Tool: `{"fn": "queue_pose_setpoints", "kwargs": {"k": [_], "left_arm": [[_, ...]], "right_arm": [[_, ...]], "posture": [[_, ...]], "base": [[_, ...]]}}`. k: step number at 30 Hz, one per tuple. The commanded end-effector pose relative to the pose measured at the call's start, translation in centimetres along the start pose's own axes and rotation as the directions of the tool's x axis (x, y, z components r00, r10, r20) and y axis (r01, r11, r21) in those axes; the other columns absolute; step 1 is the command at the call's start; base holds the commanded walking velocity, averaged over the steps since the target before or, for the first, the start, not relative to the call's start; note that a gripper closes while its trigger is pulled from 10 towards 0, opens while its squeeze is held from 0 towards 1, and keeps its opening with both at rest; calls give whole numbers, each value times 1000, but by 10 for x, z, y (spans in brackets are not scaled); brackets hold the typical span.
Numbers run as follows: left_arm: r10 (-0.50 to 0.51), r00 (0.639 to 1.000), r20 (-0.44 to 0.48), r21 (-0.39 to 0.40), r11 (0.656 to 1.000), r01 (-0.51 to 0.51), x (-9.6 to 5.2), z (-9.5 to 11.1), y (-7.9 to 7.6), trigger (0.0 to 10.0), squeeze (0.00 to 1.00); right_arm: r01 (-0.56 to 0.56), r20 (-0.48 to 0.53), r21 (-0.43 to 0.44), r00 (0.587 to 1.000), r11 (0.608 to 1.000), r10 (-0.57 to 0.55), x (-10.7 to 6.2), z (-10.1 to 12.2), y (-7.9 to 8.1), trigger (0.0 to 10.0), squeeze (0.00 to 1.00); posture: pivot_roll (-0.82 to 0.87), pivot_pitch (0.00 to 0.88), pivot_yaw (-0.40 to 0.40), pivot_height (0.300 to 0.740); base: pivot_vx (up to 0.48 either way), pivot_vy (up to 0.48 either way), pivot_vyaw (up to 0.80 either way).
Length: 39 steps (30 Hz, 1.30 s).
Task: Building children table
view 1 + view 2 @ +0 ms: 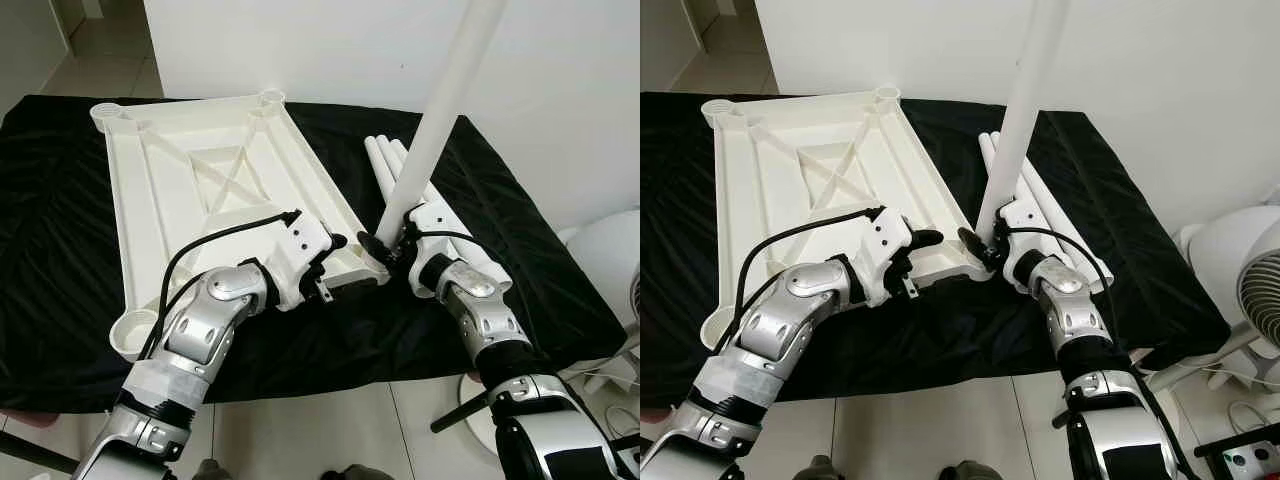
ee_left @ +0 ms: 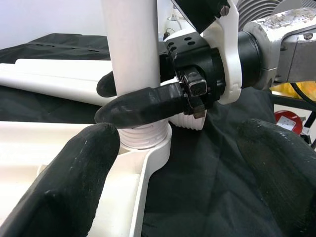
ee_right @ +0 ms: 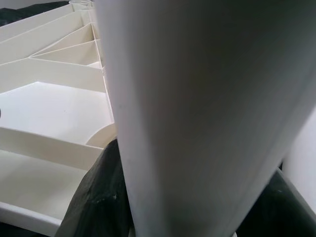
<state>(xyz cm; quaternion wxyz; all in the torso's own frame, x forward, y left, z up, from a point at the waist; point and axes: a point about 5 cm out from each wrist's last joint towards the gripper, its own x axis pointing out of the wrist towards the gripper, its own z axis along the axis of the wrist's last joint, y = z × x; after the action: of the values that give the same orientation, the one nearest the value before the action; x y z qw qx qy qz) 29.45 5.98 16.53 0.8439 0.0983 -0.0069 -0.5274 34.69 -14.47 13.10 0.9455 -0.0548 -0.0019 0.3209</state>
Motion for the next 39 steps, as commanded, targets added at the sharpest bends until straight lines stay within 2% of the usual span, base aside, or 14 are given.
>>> {"fn": "queue_pose_setpoints", "kwargs": {"k": [1, 2, 3, 5, 6, 15, 18, 19, 22, 27, 30, 31, 38, 39], "left_arm": [[-11, 1000, 4, 6, 1000, 11, 3, 1, -1, 10000, 0], [-11, 1000, 4, 6, 1000, 11, 3, 1, -1, 10000, 0], [-11, 1000, 5, 5, 1000, 11, 3, 1, -1, 10000, 0], [-11, 1000, 6, 4, 1000, 11, 3, 1, -1, 10000, 0], [-12, 1000, 6, 3, 1000, 12, 3, 0, -1, 10000, 0], [-25, 1000, 6, 1, 1000, 25, 4, 0, -2, 10000, 0], [-26, 1000, 2, 1, 1000, 26, 3, -1, -2, 10000, 0], [-26, 1000, 2, 1, 1000, 26, 3, -1, -2, 10000, 0], [-16, 1000, -4, 1, 1000, 16, 0, -2, 0, 10000, 0], [-4, 1000, -12, 9, 1000, 4, -3, -3, 3, 10000, 0], [3, 1000, -13, 8, 1000, -3, -4, -2, 5, 10000, 0], [8, 1000, -14, 10, 1000, -8, -5, -2, 8, 10000, 0], [7, 1000, -14, 16, 1000, -7, -6, -1, 9, 10000, 0], [10, 1000, -11, 14, 1000, -9, -6, -1, 9, 10000, 0]], "right_arm": [[-20, -45, -7, 999, 1000, 19, -3, -11, 3, 0, 0], [-20, -45, -7, 999, 1000, 19, -3, -11, 3, 0, 0], [-16, -34, 12, 999, 1000, 17, -5, -12, 6, 4235, 0], [-16, -25, 25, 1000, 1000, 17, -5, -12, 8, 4235, 0], [4, -13, 49, 1000, 999, -4, -4, -13, 10, 10000, 0], [207, -9, 99, 978, 973, -207, 4, -15, 18, 10000, 0], [384, -19, 176, 922, 906, -387, 9, -11, 19, 10000, 0], [384, -19, 176, 922, 906, -387, 9, -11, 19, 10000, 0], [540, -3, 215, 834, 814, -552, 14, 1, 30, 10000, 0], [615, -33, 281, 774, 737, -633, 16, 3, 40, 10000, 0], [601, -19, 280, 784, 749, -621, 20, 5, 47, 10000, 0], [561, 12, 262, 812, 786, -583, 24, 10, 54, 10000, 0], [539, 45, 245, 824, 806, -565, 24, 15, 53, 10000, 0], [532, 53, 260, 825, 805, -563, 22, 16, 51, 10000, 1000]], "posture": [[69, 0, -85, 740], [69, 0, -85, 740], [65, 0, -84, 740], [65, 0, -84, 740], [59, 0, -80, 740], [50, 0, -73, 740], [48, 0, -73, 740], [48, 0, -73, 740], [57, 0, -75, 740], [64, 0, -74, 740], [66, 0, -69, 740], [62, 0, -65, 740], [60, 0, -62, 740], [58, 0, -63, 740]], "base": [[0, 0, 0], [0, 0, 0], [0, 0, 0], [0, 0, 0], [0, 0, 0], [0, 0, 0], [0, 0, 0], [0, 0, 0], [0, 0, 0], [0, 0, 0], [0, 0, 0], [0, 0, 0], [0, 0, 0], [0, 0, 0]]}}
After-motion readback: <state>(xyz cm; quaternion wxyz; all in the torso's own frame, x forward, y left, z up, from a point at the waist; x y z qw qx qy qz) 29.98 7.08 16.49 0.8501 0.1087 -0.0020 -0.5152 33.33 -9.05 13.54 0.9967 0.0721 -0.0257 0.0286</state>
